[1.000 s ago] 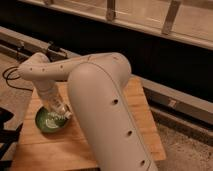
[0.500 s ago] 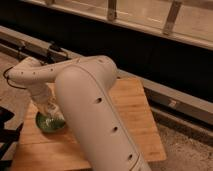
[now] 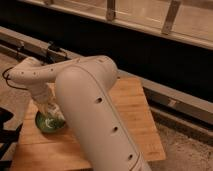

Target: Place the bottle in the ceramic bowl

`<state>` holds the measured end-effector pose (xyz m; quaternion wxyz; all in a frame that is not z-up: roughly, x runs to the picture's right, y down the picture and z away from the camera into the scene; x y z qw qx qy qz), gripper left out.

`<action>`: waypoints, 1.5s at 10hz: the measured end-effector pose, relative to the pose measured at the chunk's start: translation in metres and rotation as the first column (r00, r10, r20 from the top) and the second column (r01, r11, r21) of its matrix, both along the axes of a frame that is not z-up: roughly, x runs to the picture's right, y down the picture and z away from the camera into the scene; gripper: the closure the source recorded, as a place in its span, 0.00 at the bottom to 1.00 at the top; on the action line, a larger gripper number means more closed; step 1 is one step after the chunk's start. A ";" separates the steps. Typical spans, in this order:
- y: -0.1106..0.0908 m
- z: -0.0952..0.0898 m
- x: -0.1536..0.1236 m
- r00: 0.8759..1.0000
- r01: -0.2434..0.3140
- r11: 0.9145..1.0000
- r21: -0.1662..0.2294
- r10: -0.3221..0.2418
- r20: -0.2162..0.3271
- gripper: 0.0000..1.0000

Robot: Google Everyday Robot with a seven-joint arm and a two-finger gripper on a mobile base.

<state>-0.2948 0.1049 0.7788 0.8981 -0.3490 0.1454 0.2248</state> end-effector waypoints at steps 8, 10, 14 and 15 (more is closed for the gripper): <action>0.000 0.000 0.000 1.000 0.000 1.000 -0.001 0.000 0.000 0.97; 0.000 0.000 -0.001 1.000 0.000 1.000 -0.001 0.000 0.000 0.99; 0.000 0.000 -0.001 1.000 0.000 1.000 -0.001 0.000 0.000 0.62; 0.000 0.000 -0.001 1.000 0.000 1.000 -0.001 0.000 0.000 0.54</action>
